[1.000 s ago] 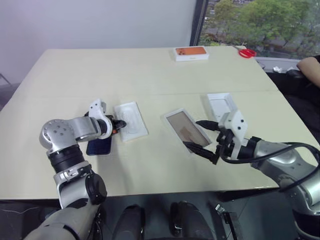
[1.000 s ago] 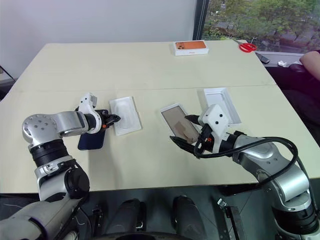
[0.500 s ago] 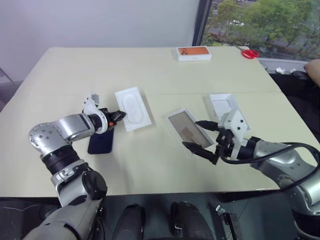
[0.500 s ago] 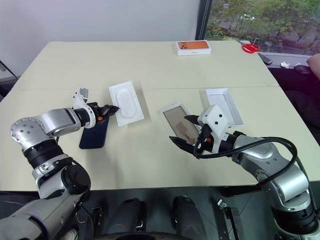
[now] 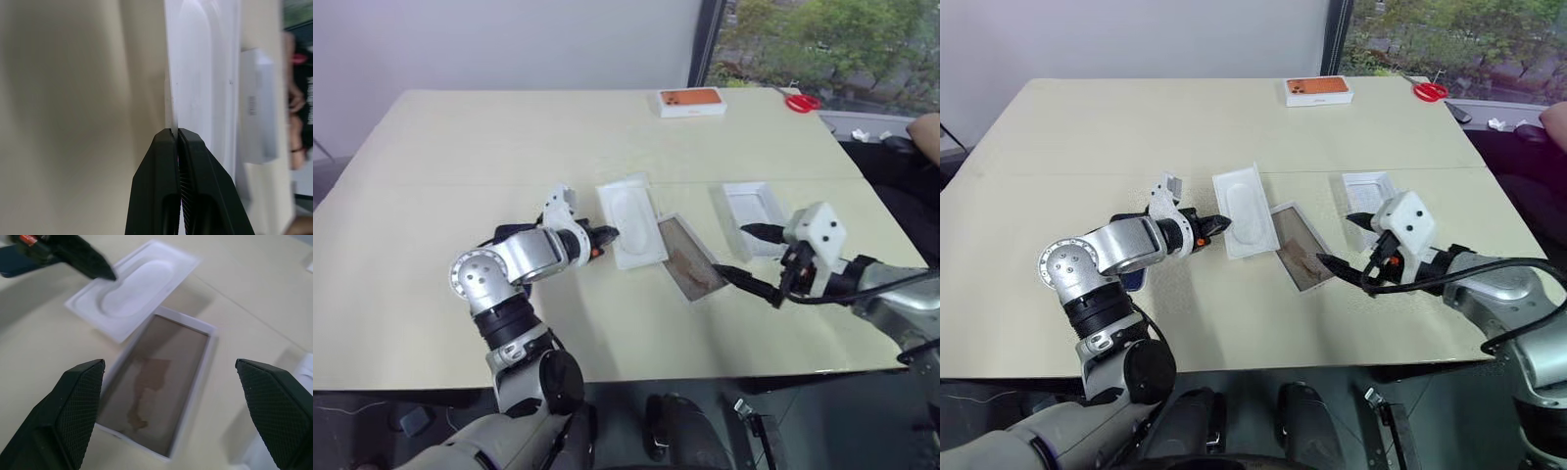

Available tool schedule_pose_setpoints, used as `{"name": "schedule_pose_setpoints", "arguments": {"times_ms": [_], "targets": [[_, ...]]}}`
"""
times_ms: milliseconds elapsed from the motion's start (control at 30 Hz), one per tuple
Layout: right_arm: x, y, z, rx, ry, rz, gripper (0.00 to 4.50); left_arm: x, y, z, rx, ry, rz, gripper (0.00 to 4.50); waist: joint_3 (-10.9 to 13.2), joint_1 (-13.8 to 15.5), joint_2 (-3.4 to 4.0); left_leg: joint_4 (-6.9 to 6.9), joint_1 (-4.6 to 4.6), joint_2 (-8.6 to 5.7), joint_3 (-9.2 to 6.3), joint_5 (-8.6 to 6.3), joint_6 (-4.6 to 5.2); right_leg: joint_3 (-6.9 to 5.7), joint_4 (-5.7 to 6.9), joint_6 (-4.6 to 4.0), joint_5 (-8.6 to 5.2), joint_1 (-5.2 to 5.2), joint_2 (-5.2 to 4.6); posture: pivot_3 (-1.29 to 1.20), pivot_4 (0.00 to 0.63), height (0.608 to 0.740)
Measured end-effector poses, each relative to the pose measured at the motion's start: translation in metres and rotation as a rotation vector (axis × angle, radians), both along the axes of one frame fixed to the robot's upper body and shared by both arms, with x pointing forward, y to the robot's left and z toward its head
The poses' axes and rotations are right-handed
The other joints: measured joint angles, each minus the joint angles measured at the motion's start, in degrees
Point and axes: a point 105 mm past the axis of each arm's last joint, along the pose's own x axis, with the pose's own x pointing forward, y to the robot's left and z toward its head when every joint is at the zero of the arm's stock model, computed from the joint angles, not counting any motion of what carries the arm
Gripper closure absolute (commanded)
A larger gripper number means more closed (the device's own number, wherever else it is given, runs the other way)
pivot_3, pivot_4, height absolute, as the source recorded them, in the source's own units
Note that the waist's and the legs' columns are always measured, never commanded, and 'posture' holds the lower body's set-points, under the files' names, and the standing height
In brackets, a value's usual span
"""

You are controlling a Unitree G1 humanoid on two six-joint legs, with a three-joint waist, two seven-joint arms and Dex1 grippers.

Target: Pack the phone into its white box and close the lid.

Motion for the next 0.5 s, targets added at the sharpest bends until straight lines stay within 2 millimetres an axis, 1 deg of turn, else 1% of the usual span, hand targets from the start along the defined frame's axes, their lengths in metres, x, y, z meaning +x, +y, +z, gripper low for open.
{"name": "schedule_pose_setpoints", "arguments": {"times_ms": [133,300,500], "targets": [[-0.002,0.001,-0.001,-0.001,0.005,0.011,0.0,0.001,-0.006,-0.006,0.06,0.028,-0.006,4.41,0.0,0.02,0.0,0.05,-0.08,-0.01,0.0,0.0,0.0,0.0,-0.03,0.0,0.0,0.0,-0.08,0.0,0.15,0.74],[-0.004,0.0,-0.006,-0.001,0.018,0.01,0.0,0.001,-0.016,-0.003,0.065,0.015,-0.036,4.41,0.0,0.08,0.0,0.08,-0.19,-0.06,0.01,0.0,0.01,0.0,-0.18,0.0,0.0,0.0,-0.16,0.0,0.15,0.74],[-0.006,0.004,-0.005,0.0,0.007,0.016,0.0,0.004,-0.019,0.002,-0.002,0.001,-0.035,4.41,0.0,0.07,0.0,0.07,-0.23,-0.04,-0.02,-0.01,0.03,-0.03,-0.23,0.01,0.0,-0.01,-0.14,0.0,0.15,0.74]]}}
